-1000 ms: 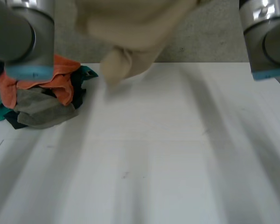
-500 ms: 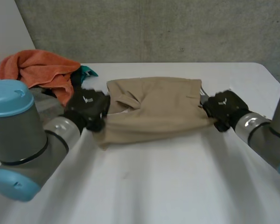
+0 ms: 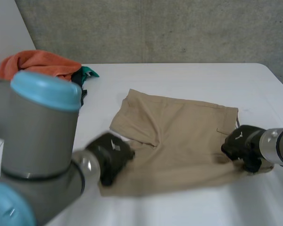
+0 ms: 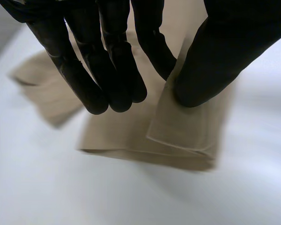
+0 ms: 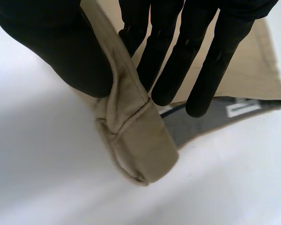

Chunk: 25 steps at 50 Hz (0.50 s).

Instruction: Fold the laundry.

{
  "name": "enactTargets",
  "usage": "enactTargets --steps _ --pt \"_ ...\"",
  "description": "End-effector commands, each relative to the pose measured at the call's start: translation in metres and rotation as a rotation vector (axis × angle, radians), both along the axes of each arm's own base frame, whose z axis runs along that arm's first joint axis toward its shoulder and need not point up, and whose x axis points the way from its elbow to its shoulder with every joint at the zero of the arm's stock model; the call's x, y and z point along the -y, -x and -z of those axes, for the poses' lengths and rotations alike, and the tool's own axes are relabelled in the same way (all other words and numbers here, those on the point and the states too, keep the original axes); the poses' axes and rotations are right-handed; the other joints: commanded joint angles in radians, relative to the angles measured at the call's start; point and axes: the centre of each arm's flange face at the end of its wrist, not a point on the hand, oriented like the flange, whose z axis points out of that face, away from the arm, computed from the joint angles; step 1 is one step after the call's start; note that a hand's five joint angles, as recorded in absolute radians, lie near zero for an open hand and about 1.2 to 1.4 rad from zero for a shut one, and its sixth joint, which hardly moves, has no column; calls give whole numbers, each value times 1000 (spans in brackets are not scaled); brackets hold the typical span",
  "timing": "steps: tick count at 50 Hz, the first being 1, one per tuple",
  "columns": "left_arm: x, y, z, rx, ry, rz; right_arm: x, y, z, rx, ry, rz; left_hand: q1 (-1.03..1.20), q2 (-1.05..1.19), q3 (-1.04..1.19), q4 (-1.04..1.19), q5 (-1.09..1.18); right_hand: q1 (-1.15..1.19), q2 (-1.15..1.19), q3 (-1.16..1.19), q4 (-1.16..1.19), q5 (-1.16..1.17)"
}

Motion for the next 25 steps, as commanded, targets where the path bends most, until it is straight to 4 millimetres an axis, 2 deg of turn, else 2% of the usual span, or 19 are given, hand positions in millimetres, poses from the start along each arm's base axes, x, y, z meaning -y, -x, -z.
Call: enactTargets --steps 1,6,7,13,17,20,22,23,25 --pt "75 20 -18 -145 189 -89 45 -3 6 149 173 125 221 198 207 198 240 281 213 181 197 216" --pt "116 50 -28 -289 348 -59 81 -10 6 283 351 180 221 198 207 198 240 281 213 181 197 216" --pt "131 59 -33 -342 416 -61 95 -12 5 321 424 194 221 198 207 198 240 281 213 181 197 216" --pt "176 86 -43 -488 628 -63 141 -19 8 399 691 197 221 198 207 198 240 281 213 181 197 216" --pt "206 95 -28 -511 700 -98 174 -27 16 422 879 160 221 198 207 198 240 281 213 181 197 216" --pt "213 99 -18 -514 711 -104 185 -32 25 413 922 146 221 198 207 198 240 281 213 181 197 216" --pt "216 101 -16 -526 720 -100 190 -38 36 387 933 136 -360 -383 -374 -383 -341 -637 -704 -736 -720 -701" --pt "215 103 -16 -530 722 -94 191 -40 40 374 933 137 -590 -613 -603 -613 -571 -941 -1009 -1041 -1025 -1006" --pt "212 108 -19 -553 737 -79 191 -41 46 331 937 154 -1001 -1024 -1014 -1024 -982 -941 -1009 -1041 -1025 -1006"
